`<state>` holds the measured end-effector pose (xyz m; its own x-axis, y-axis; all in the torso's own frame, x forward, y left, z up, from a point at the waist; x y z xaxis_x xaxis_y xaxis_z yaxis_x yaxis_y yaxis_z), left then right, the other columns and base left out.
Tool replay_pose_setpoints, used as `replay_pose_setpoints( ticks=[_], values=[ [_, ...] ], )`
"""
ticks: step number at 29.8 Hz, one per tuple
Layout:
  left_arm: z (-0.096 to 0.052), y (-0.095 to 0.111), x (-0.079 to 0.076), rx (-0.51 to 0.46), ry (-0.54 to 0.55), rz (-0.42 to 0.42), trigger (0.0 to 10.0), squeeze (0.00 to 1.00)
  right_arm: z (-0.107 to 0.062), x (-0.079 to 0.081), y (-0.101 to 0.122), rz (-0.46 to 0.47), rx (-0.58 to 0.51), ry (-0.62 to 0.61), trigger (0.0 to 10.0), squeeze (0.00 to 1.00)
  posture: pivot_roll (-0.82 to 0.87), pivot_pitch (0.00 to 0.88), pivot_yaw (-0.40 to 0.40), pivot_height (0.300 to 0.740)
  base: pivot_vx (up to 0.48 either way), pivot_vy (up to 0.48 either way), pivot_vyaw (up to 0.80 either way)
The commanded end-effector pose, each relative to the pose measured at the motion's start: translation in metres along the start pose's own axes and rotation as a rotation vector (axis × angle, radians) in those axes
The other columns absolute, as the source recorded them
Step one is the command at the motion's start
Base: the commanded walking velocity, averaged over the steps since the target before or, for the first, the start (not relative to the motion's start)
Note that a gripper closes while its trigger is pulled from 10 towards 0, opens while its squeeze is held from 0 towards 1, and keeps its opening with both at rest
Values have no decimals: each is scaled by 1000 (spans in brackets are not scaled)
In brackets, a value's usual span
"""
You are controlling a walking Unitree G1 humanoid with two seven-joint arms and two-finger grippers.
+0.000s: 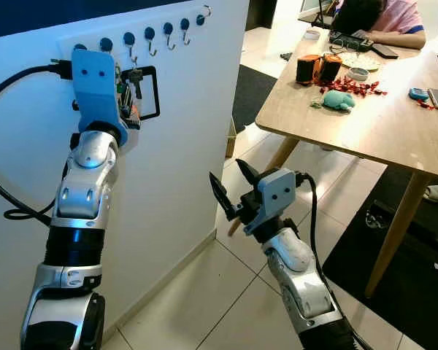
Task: Hang keys on a hook
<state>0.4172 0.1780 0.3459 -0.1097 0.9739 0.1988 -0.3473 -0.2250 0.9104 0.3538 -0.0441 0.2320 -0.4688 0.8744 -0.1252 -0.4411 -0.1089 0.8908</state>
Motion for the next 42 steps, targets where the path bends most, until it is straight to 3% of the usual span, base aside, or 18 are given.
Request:
replay_pose_setpoints(
  ticks=[1,3,4,21,30,38,40,42],
  values=[
    [3,4,-7,-13,-6,1,8902,0,-1,1,-2,-2,8,8,10000,0,119,188,-4,740,0,0,0],
    [4,1,-6,0,7,4,9059,0,-1,1,-2,-1,8,7,10000,0,120,189,-4,740,0,0,0],
    [5,-1,-4,5,21,9,9961,0,0,1,-2,0,7,7,10000,0,120,189,-3,740,0,0,0],
    [10,-3,30,6,198,29,10000,0,0,1,-1,1,3,1,10000,0,120,188,-1,740,0,0,0],
    [3,1,42,-13,207,38,10000,0,-2,-1,-2,-3,5,-6,10000,0,120,188,2,740,0,0,0],
    [-1,11,34,-65,160,53,10000,0,0,2,-2,3,5,4,10000,0,127,192,-4,740,0,0,0],
    [-7,16,16,-105,42,84,10000,0,0,2,-2,3,4,4,10000,0,124,194,-2,740,0,0,0],
    [-10,16,12,-112,16,103,10000,0,0,2,-2,3,5,3,10000,0,124,194,-2,740,0,0,0]
  ],
)
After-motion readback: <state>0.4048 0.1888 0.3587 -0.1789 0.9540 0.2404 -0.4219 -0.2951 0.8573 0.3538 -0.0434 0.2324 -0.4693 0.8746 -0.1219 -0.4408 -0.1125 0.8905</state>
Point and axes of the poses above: a point about 5 cm out from each wrist's last joint towards the gripper, its own z axis pointing out of the wrist towards the gripper, its own y axis along the axis of the wrist's last joint, x = y × z, the point moved 6 cm from there along z, pointing out of the wrist towards the gripper, and after that the axes turned 4 degrees about z, right-handed, at the moved point
